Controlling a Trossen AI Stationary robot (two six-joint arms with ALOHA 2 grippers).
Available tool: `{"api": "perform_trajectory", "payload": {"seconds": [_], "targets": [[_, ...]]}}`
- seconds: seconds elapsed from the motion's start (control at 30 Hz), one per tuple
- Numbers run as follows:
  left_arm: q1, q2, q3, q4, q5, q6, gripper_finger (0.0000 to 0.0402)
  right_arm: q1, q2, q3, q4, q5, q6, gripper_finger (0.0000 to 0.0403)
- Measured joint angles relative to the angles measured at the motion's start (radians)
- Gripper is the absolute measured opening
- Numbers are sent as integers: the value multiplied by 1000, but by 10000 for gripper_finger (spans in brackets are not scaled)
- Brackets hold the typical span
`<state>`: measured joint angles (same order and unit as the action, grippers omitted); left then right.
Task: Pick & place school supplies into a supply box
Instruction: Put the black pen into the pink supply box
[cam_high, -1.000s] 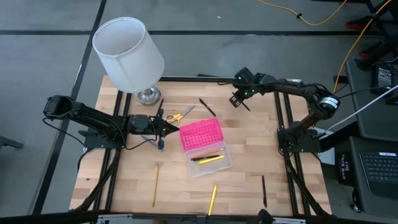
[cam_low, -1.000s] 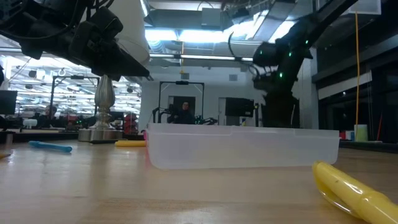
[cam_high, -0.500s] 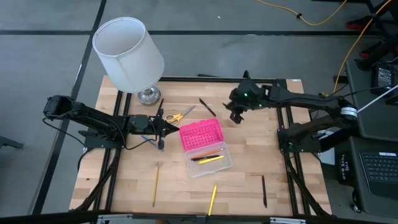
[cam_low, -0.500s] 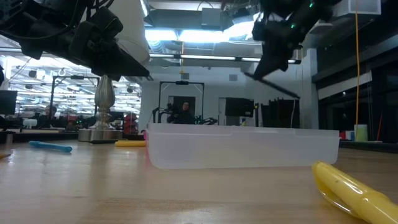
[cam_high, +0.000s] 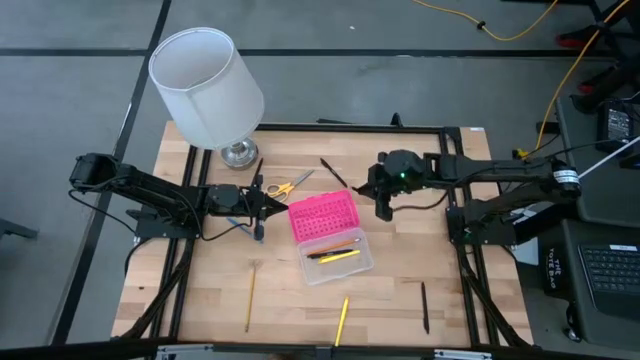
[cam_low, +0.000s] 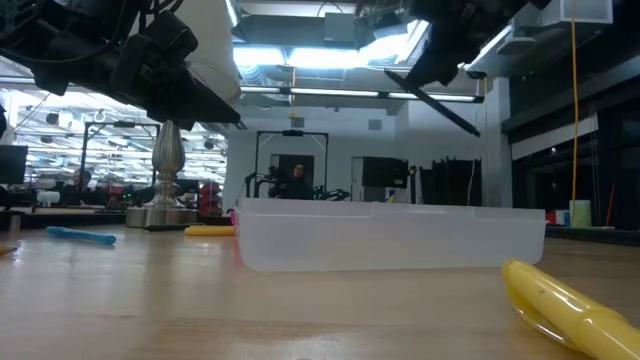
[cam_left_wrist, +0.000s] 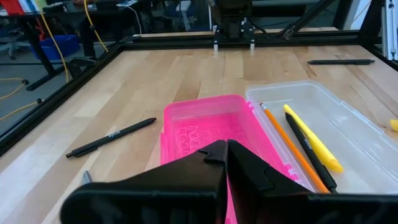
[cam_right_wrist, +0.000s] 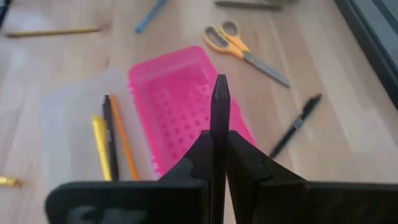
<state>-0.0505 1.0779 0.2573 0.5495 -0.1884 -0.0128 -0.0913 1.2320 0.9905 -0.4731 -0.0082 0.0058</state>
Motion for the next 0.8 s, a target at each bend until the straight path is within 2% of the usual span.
{"api": "perform_trajectory", "payload": {"seconds": [0.37, 0.6, 0.8], "targets": [[0, 0, 0, 0, 0, 0, 4, 188, 61, 1, 117, 34, -60, 27], [0, 0, 0, 0, 0, 0, 4, 302, 204, 1, 250, 33, -70, 27], [0, 0, 0, -2, 0, 0, 4, 342, 345, 1, 337, 34, -60, 27]]}}
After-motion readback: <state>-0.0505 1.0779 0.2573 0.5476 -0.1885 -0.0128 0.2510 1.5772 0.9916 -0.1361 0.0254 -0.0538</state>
